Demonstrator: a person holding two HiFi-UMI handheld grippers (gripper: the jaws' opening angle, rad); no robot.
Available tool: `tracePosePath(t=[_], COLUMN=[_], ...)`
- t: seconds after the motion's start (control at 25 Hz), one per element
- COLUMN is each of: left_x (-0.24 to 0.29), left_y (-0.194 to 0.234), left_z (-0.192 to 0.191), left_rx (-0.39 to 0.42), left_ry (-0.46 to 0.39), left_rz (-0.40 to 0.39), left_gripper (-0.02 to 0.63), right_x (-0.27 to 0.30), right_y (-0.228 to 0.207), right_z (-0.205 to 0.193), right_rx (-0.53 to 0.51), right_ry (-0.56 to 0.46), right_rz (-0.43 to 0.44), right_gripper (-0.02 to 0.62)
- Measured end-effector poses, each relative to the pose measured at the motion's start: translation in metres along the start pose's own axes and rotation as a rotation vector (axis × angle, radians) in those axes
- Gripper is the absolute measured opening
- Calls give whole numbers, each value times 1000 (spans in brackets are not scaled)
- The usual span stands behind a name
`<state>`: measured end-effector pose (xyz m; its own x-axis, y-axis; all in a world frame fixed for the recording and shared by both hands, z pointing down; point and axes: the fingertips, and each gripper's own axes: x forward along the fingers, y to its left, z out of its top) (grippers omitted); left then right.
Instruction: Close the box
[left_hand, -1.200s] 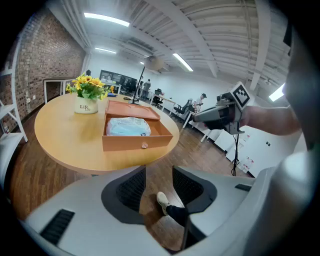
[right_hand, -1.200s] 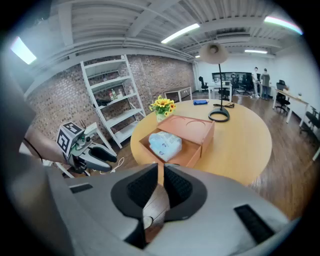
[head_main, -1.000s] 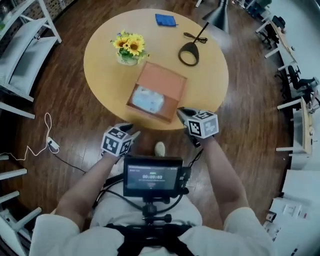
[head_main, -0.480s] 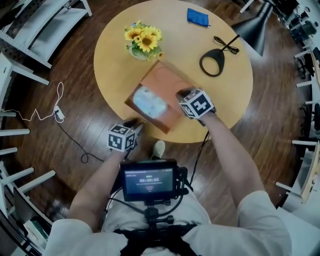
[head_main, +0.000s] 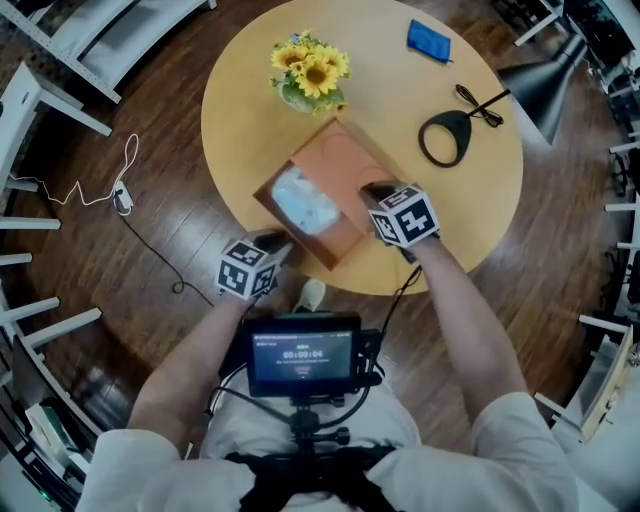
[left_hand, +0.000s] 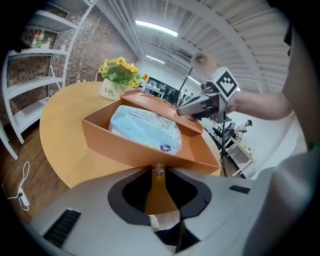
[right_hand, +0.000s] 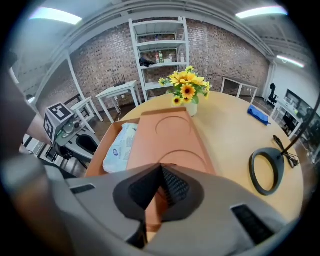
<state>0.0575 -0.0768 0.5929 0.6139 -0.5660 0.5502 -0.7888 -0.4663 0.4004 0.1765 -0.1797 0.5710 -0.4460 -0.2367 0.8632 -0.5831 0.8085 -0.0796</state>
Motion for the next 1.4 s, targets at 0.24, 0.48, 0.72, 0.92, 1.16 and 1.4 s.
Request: tracePosePath(t=[0.24,0.48,0.72,0.92,1.16,1.4], left_x=[4,8,12,26,47,75], left_y=[-2,0,-3,-5,-7,-8], left_z=[3,7,16,29,45,65], left_rx=[7,20,38,41,47,55], left_ry=[9,26,12,13,9,4], left_rz=[0,5,-7,-24,-42,-66], left_gripper=[67,66,64,64,64,64], right_x=[-2,-2,-3,-3,-2,-4], right_y=[1,4,6,8,10,10], right_z=[1,-1,0,-2,-1,-1], right_rx=[-14,-27,-36,-40,-52,-50], right_ry=[-1,10,23,36,34,33], right_rz=[0,22,39,54,58,59], right_gripper=[0,0,0,0,0,0])
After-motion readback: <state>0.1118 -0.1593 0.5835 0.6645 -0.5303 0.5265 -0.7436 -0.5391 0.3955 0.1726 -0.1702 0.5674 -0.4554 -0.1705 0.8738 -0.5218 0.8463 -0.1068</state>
